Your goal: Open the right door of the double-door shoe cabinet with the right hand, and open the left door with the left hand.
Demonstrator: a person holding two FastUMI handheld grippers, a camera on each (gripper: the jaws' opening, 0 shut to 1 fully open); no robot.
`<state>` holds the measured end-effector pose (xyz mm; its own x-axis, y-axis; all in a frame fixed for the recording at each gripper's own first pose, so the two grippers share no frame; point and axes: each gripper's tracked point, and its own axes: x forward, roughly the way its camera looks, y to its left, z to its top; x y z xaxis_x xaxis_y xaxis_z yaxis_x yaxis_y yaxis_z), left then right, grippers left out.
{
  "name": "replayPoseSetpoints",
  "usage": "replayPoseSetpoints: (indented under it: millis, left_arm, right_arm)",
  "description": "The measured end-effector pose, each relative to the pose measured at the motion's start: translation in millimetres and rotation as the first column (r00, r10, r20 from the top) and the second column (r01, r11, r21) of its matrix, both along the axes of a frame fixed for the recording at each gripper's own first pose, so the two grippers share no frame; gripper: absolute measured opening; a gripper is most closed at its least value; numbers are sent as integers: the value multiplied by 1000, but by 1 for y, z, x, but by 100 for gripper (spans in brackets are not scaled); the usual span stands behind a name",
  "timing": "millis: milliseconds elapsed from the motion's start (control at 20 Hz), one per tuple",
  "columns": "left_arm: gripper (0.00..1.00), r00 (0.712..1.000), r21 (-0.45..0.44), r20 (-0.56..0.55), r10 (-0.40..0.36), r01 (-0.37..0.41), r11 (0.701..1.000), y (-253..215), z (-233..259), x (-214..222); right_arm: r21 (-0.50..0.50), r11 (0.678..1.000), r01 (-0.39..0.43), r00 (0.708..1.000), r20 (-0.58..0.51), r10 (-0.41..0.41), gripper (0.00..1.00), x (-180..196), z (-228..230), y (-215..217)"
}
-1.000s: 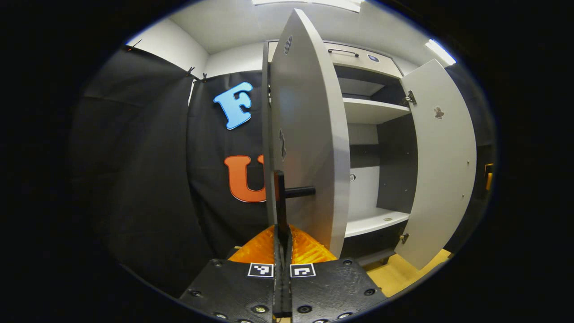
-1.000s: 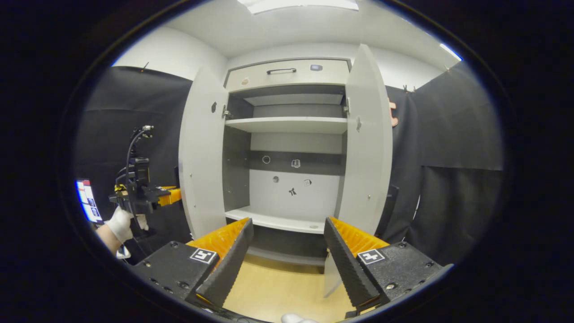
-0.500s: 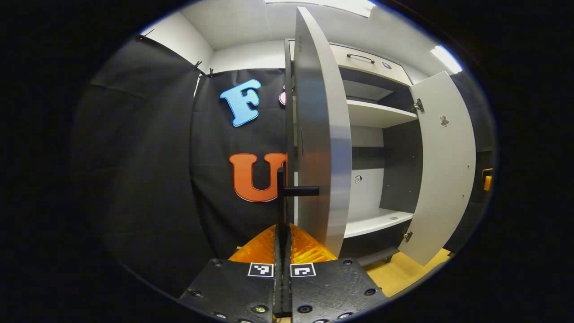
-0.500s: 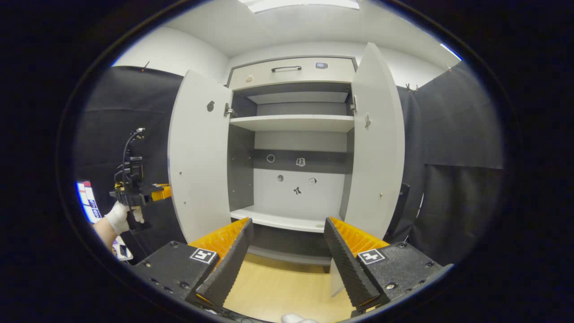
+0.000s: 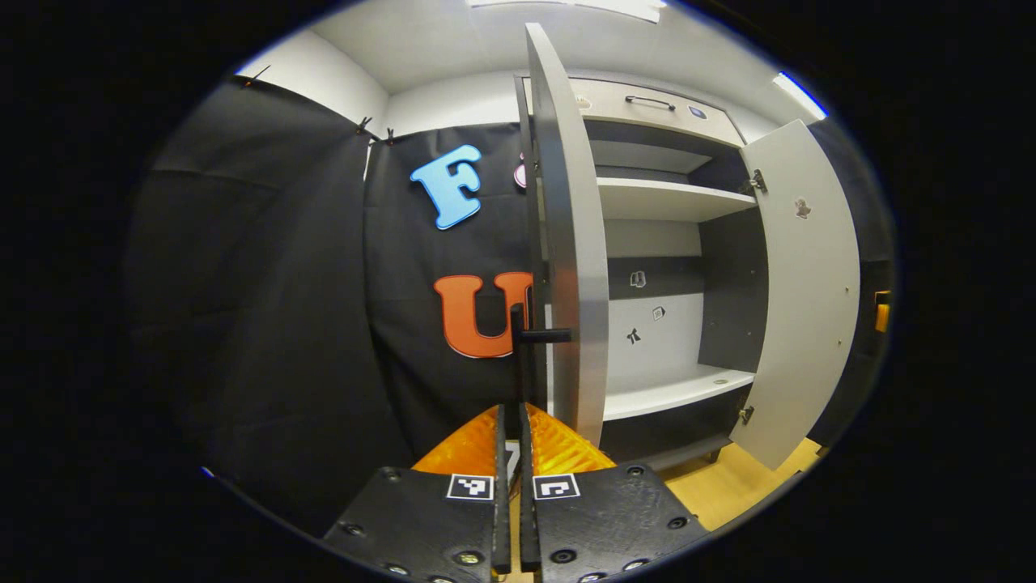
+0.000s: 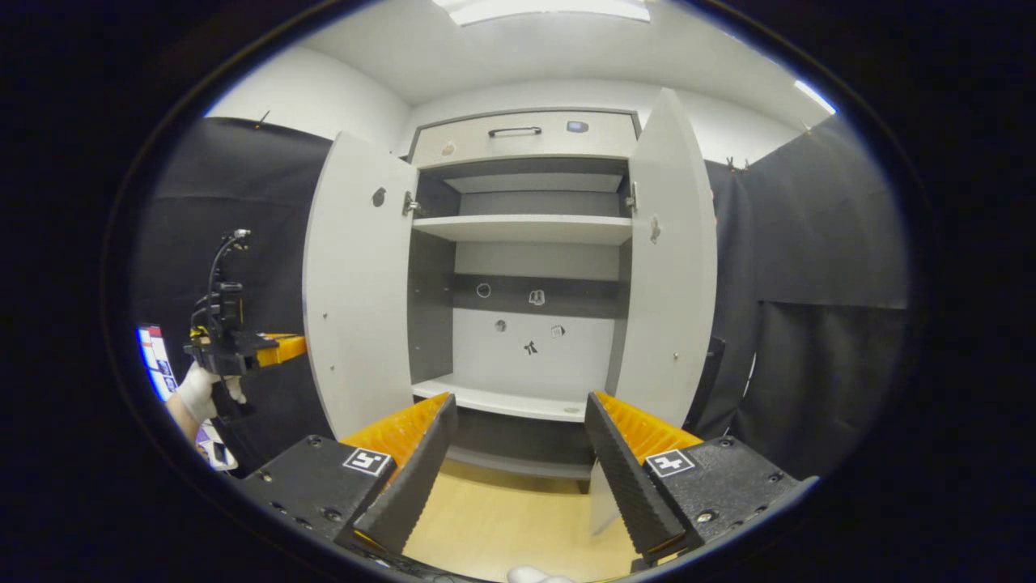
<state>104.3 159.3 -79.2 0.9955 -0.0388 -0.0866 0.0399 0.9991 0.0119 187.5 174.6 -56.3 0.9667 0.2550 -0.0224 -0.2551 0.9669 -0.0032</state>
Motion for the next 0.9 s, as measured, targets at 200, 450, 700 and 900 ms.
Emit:
replayPoseSetpoints:
  millis: [200,450,700,900]
  left_arm:
    - [68,1000,16,-5,-26,26,1000,-7,14,-31]
    - [96,999,30,-15,31,-30,999,-11,24,-60]
    - [100,998,8,16,57,-57,998,-36,40,-84]
    - [96,999,8,25,43,-43,999,-74,46,-101]
  right_arm:
    - [6,1000,21,1000,6,-21,99,-3,3,-3]
    - [19,999,33,999,5,-33,99,-6,4,-7]
    - [19,998,55,998,2,-55,99,-6,2,-19]
    - [30,996,80,997,-25,-80,99,-4,-5,-34]
